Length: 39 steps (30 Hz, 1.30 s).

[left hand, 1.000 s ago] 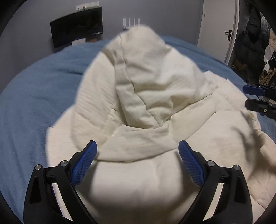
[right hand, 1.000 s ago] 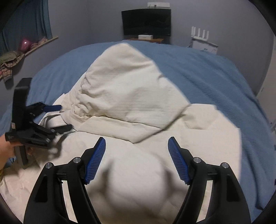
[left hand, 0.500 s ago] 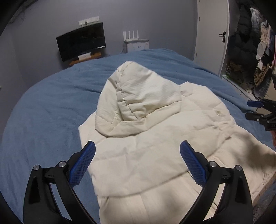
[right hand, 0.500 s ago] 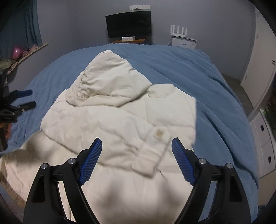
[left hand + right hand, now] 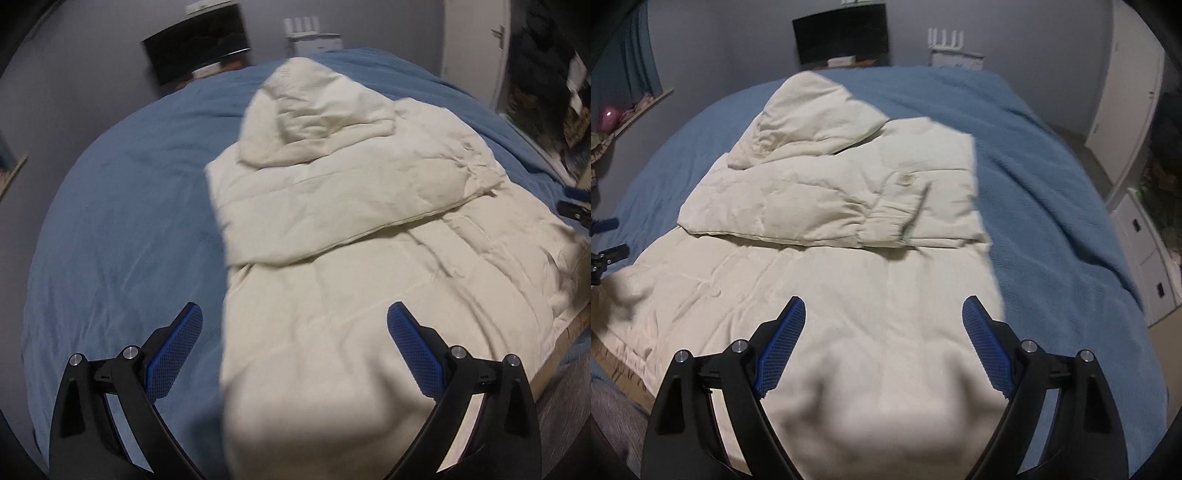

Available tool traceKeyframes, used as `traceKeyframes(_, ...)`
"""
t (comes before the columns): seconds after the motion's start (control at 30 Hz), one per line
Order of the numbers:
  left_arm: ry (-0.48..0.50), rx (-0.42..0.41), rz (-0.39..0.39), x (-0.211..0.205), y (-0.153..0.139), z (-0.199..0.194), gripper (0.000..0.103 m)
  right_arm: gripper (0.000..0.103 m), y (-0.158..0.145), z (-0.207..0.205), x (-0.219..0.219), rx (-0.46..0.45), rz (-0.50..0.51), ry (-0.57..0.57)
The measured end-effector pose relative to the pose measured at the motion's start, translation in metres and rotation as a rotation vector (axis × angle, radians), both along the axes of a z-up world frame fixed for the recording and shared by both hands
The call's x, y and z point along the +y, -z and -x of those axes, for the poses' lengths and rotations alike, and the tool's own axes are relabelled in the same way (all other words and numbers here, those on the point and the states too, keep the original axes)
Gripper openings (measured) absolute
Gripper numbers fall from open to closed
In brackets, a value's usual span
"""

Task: Fold large clothes
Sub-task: 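Move both tools to the brown-lined hem and grasp it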

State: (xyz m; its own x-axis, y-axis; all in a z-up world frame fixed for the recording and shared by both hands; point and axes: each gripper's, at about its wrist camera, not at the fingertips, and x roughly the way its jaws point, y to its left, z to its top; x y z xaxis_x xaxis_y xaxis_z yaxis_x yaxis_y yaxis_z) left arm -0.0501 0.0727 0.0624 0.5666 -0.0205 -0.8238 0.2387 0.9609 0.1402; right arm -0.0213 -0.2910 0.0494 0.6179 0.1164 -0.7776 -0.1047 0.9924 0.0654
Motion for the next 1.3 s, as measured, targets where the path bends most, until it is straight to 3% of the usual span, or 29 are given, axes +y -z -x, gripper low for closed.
traceKeyframes(0.2, -0.120, -0.064, 0.116, 0.050, -0.028, 0.044, 0.096, 0.083, -0.024, 0.044, -0.033, -0.064, -0.010, 0.061)
traceKeyframes(0.33, -0.133, -0.086, 0.140, 0.056, -0.038, 0.067, 0.096, 0.083, -0.029, 0.064, -0.045, -0.054, -0.014, 0.072)
traceKeyframes(0.6, -0.073, 0.014, 0.149, 0.050, -0.027, 0.086, 0.096, 0.083, -0.024, 0.090, -0.052, 0.038, 0.021, 0.055)
traceKeyframes(0.9, -0.045, 0.147, 0.266, 0.066, -0.015, 0.102, 0.088, 0.083, -0.009, 0.111, -0.059, 0.142, 0.025, -0.008)
traceKeyframes(1.07, -0.040, 0.184, 0.392, 0.061, -0.015, 0.105, 0.084, 0.083, -0.004, 0.114, -0.058, 0.152, -0.006, -0.038)
traceKeyframes(1.13, -0.021, 0.200, 0.393, 0.052, -0.012, 0.102, 0.074, 0.082, -0.003, 0.115, -0.060, 0.159, -0.028, -0.042)
traceKeyframes(1.2, -0.016, 0.218, 0.354, 0.045, -0.007, 0.098, 0.072, 0.072, -0.003, 0.116, -0.062, 0.168, -0.040, -0.043)
traceKeyframes(1.3, -0.006, 0.229, 0.323, 0.040, -0.003, 0.097, 0.072, 0.065, -0.001, 0.121, -0.063, 0.193, -0.090, -0.061)
